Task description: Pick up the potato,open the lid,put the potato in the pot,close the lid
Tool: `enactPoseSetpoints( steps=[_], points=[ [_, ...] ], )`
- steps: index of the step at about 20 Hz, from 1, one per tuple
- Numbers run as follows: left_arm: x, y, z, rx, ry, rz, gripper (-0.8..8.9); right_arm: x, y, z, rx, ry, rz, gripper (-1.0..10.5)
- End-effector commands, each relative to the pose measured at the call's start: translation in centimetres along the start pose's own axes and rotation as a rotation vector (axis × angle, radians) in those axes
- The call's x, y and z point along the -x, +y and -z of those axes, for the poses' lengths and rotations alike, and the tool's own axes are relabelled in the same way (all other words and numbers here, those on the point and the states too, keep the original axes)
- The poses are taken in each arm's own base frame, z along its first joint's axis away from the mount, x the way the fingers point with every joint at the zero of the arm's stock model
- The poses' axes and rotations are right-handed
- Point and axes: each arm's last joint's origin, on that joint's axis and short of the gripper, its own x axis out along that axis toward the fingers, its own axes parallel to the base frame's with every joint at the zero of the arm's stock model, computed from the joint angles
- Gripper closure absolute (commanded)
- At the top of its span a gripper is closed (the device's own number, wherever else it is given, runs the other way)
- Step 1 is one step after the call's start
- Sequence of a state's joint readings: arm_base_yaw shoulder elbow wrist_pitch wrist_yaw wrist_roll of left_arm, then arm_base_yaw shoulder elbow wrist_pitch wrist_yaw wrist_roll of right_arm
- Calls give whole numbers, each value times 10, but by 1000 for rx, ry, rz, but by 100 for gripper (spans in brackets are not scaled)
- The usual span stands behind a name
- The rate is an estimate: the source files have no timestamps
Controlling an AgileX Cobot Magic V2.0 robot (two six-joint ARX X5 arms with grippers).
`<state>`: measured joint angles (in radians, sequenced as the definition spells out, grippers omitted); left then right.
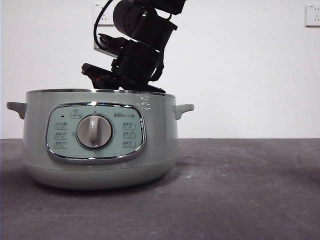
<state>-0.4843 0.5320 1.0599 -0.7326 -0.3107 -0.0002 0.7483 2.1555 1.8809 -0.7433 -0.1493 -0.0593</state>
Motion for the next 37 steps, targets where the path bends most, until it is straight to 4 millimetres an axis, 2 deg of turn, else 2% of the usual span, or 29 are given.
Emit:
enactPoseSetpoints(
  steps=[1, 3, 6, 8, 10, 12, 15, 19, 23, 25, 28, 31, 34, 37],
  points=[
    [4, 2, -7, 16, -62, -6, 821, -7, 6, 1, 39, 10, -10, 911],
    [3, 1, -6, 14, -55, -6, 821, -8, 8, 0, 43, 6, -11, 721],
    [1, 1, -5, 8, -37, -6, 821, -8, 8, 0, 43, 6, -11, 522],
    [-1, 0, -5, 4, -23, -6, 821, -8, 9, 0, 43, 6, -12, 471],
    [-3, -1, -5, 2, -17, -6, 821, -7, 9, 0, 36, 5, -12, 473],
    [-7, -2, -5, -2, -6, -6, 821, 2, 9, -1, 25, -1, -10, 474],
    [-20, -6, -6, -14, 31, -5, 821, 43, 14, -6, 31, -41, -2, 474],
    [-51, -16, -8, -29, 81, 2, 821, 129, 18, -3, 24, -116, 184, 474],
    [-103, -36, -7, -37, 144, 111, 821, 219, 19, 14, -7, -248, 217, 474],
    [-128, -46, -4, -23, 163, 171, 821, 250, 23, 23, -18, -305, 223, 475],
    [-166, -61, 4, 28, 187, 254, 821, 286, 30, 38, -14, -366, 227, 475],
    [-199, -72, 16, 54, 210, 280, 821, 311, 35, 51, -11, -410, 230, 475],
    [-222, -80, 29, 95, 255, 286, 821, 325, 38, 60, -10, -429, 231, 475],
    [-236, -85, 42, 119, 313, 289, 821, 331, 39, 66, -18, -423, 266, 475]
  ],
)
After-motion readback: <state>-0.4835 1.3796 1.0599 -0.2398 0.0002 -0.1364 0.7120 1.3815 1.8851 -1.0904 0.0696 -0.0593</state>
